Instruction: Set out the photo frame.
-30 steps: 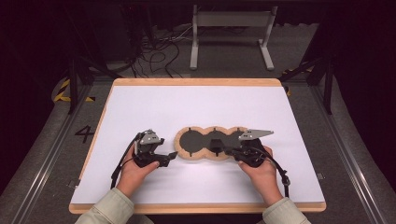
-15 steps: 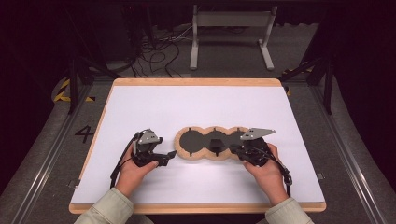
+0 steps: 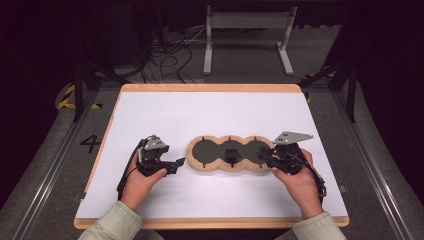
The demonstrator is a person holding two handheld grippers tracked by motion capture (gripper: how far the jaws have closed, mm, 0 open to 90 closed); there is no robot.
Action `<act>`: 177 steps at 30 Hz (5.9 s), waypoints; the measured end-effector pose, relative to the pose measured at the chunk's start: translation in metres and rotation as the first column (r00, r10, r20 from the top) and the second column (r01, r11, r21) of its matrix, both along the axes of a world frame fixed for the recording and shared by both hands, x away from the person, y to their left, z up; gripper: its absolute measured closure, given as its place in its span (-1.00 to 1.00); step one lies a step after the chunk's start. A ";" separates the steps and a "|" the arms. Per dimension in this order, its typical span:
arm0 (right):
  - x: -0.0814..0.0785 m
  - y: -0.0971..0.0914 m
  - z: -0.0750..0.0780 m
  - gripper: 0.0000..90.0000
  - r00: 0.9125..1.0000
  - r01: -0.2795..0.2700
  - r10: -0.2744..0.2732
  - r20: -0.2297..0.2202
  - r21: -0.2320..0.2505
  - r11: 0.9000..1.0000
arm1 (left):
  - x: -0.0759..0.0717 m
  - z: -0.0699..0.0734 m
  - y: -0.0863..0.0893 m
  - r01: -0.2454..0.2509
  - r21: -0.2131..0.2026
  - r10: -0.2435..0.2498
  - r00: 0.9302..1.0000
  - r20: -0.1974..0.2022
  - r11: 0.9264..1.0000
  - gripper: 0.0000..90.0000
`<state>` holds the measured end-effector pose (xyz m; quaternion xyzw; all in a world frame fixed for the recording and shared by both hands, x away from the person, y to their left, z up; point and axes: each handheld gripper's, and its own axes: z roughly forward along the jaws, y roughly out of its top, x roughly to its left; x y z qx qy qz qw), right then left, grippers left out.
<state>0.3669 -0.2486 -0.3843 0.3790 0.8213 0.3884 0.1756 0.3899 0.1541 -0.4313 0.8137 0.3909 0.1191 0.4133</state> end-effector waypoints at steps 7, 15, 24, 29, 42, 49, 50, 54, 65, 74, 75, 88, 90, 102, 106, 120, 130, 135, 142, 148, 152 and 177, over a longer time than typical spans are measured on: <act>0.005 -0.015 -0.002 0.31 0.998 0.062 -0.062 -0.004 0.026 0.998 | 0.008 -0.002 0.008 -0.068 -0.068 0.064 0.997 -0.052 0.995 -0.53; 0.010 -0.026 -0.006 0.00 0.994 0.101 -0.100 -0.037 0.031 0.994 | 0.010 -0.002 0.011 -0.081 -0.067 0.078 0.995 -0.056 0.994 -0.43; 0.019 -0.043 -0.016 -0.17 0.982 0.156 -0.149 -0.120 0.047 0.987 | 0.013 -0.002 0.013 -0.083 -0.098 0.074 0.993 -0.096 0.992 -0.37; 0.024 -0.051 -0.027 -0.17 0.965 0.193 -0.174 -0.194 0.082 0.978 | 0.015 -0.005 0.007 -0.049 -0.108 0.042 0.997 -0.069 0.993 -0.39; 0.034 -0.056 -0.048 -0.32 0.932 0.221 -0.187 -0.311 0.078 0.972 | 0.025 -0.017 -0.003 -0.004 -0.097 -0.013 0.984 -0.178 0.995 -0.26; 0.038 -0.054 -0.054 -0.45 0.923 0.205 -0.155 -0.352 0.110 0.973 | 0.029 -0.022 -0.011 0.015 -0.123 -0.047 0.965 -0.257 0.992 -0.40; 0.038 -0.053 -0.055 -0.48 0.921 0.199 -0.148 -0.359 0.109 0.974 | 0.030 -0.023 -0.012 0.013 -0.121 -0.043 0.967 -0.252 0.993 -0.41; 0.038 -0.052 -0.056 -0.53 0.921 0.194 -0.140 -0.363 0.116 0.974 | 0.032 -0.026 -0.020 0.033 -0.127 -0.067 0.959 -0.274 0.991 -0.43; 0.038 -0.045 -0.056 -0.66 0.925 0.168 -0.118 -0.362 0.110 0.980 | 0.032 -0.026 -0.035 0.063 -0.138 -0.100 0.954 -0.281 0.988 -0.33; 0.037 -0.041 -0.058 -0.76 0.931 0.149 -0.111 -0.348 0.085 0.985 | 0.031 -0.025 -0.037 0.031 -0.132 -0.071 0.949 -0.307 0.991 -0.29; 0.036 -0.041 -0.058 -0.76 0.931 0.151 -0.113 -0.346 0.086 0.985 | 0.030 -0.024 -0.039 0.018 -0.131 -0.059 0.949 -0.311 0.991 -0.30; 0.035 -0.041 -0.058 -0.66 0.930 0.178 -0.136 -0.343 0.096 0.979 | 0.030 -0.025 -0.038 0.003 -0.135 -0.045 0.951 -0.306 0.991 -0.25; 0.035 -0.046 -0.057 -0.45 0.924 0.205 -0.150 -0.352 0.123 0.971 | 0.029 -0.024 -0.038 0.002 -0.136 -0.045 0.949 -0.313 0.991 -0.23; 0.029 -0.054 -0.051 -0.14 0.916 0.282 -0.207 -0.344 0.184 0.942 | 0.024 -0.018 -0.039 0.006 -0.087 -0.028 0.966 -0.257 0.996 -0.10; 0.025 -0.053 -0.045 0.03 0.920 0.305 -0.241 -0.310 0.181 0.935 | 0.021 -0.014 -0.038 0.003 -0.074 -0.020 0.973 -0.228 0.997 0.02; 0.014 -0.051 -0.031 0.39 0.942 0.299 -0.275 -0.194 0.109 0.948 | 0.008 -0.002 -0.035 -0.023 -0.044 0.018 0.994 -0.110 0.999 0.48; 0.005 -0.046 -0.028 0.40 0.954 0.267 -0.258 -0.150 0.042 0.963 | 0.000 -0.002 -0.033 0.014 -0.010 -0.014 0.997 -0.079 1.000 0.51; -0.002 -0.043 -0.027 0.40 0.961 0.252 -0.251 -0.112 -0.001 0.968 | -0.008 0.001 -0.035 0.030 0.031 -0.028 0.999 -0.041 0.999 0.51; -0.017 -0.044 -0.023 0.40 0.971 0.220 -0.222 -0.086 -0.027 0.975 | -0.014 0.002 -0.029 0.080 -0.005 -0.081 0.991 -0.104 0.997 0.47; -0.027 -0.041 -0.021 0.39 0.978 0.196 -0.201 -0.059 -0.080 0.977 | -0.021 0.002 -0.033 0.113 0.058 -0.107 0.990 -0.090 0.992 0.44; -0.033 -0.040 -0.019 0.38 0.982 0.177 -0.182 -0.048 -0.102 0.979 | -0.024 0.002 -0.031 0.126 0.046 -0.121 0.988 -0.096 0.991 0.44; -0.059 -0.045 -0.011 0.10 0.991 0.063 -0.078 -0.111 -0.129 0.990 | -0.043 0.007 -0.020 0.221 0.101 -0.214 0.974 -0.078 0.970 0.44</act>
